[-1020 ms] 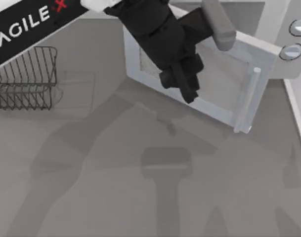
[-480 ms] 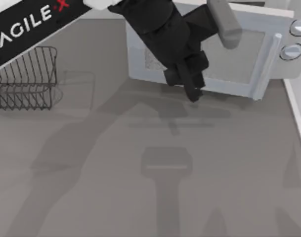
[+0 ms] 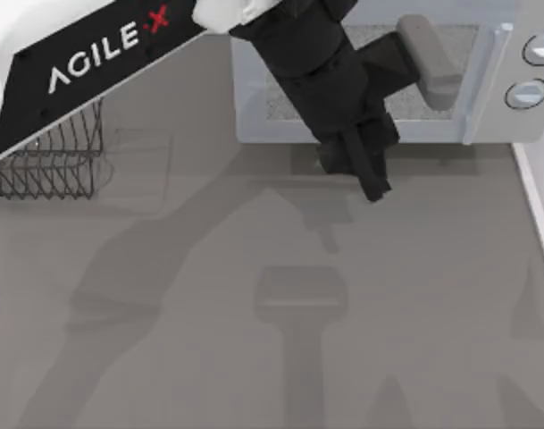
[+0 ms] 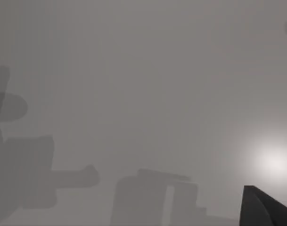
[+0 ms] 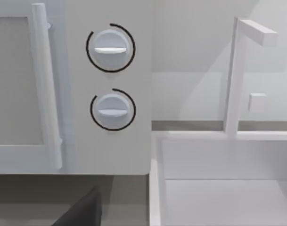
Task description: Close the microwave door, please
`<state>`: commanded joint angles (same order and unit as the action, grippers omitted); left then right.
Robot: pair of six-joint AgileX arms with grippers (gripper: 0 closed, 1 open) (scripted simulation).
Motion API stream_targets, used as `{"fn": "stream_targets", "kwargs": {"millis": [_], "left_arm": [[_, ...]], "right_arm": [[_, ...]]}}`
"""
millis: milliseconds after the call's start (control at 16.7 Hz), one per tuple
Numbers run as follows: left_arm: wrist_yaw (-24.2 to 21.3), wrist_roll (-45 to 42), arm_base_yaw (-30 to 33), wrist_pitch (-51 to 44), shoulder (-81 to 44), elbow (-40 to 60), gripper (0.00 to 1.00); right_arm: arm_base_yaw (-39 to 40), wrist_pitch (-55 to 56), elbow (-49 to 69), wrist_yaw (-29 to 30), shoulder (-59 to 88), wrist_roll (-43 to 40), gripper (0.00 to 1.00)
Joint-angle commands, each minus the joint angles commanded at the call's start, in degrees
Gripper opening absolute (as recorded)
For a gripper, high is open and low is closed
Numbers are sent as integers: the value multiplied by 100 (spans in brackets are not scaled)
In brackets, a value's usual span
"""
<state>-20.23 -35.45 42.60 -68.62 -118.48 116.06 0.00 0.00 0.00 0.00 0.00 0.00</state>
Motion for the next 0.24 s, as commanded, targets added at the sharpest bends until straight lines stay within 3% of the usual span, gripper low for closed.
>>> {"fn": "stream_targets", "kwargs": {"millis": [240], "left_arm": [[133,52,-106,242,107,179,0]], "right_arm": [[0,0,0,0,0,0,100]]}}
